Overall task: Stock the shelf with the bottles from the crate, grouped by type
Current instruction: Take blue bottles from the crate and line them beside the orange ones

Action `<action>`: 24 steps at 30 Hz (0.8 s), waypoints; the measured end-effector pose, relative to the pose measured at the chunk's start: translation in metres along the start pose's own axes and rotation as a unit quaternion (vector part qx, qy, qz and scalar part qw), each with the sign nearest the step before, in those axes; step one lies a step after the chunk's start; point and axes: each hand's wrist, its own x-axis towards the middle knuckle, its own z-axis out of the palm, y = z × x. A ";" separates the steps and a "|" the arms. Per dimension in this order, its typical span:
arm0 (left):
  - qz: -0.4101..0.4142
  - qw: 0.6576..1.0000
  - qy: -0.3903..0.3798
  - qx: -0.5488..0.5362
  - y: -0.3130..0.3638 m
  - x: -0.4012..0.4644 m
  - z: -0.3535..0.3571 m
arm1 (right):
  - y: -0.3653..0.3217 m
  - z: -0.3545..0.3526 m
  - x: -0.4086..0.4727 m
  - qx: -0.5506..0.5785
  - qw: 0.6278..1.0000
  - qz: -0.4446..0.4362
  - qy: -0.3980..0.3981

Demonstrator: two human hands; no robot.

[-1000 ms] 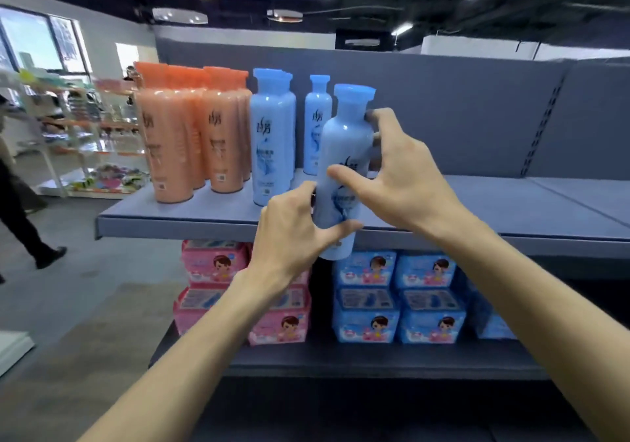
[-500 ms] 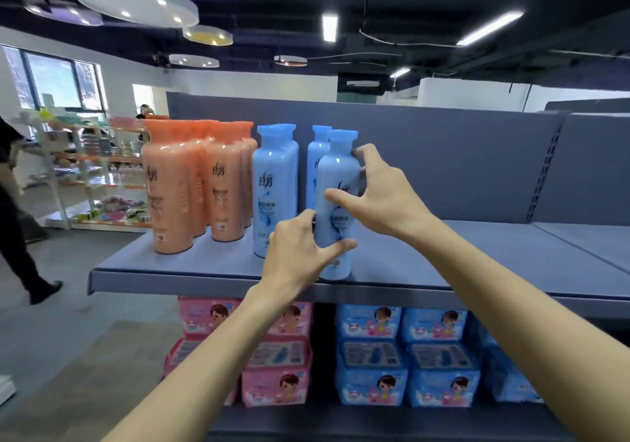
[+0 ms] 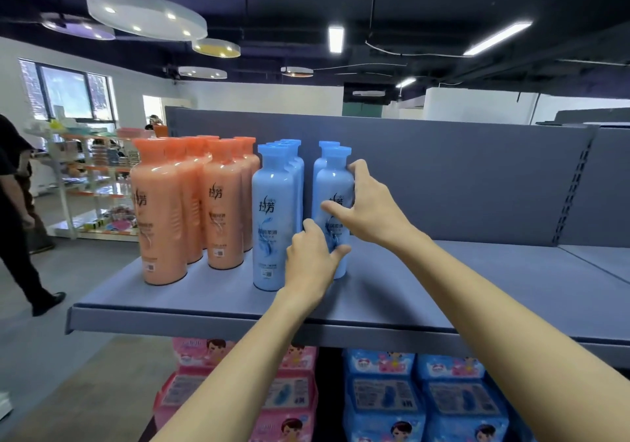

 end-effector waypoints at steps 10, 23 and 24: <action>-0.042 0.999 0.002 -0.012 0.009 0.031 0.028 | 0.021 0.017 0.039 -0.004 1.000 0.008 -0.002; -0.043 0.999 0.024 0.022 -0.003 0.067 0.052 | 0.040 0.034 0.070 0.004 1.000 0.003 -0.001; -0.041 0.999 0.026 0.022 -0.004 0.068 0.053 | 0.041 0.035 0.071 0.006 1.000 0.002 -0.002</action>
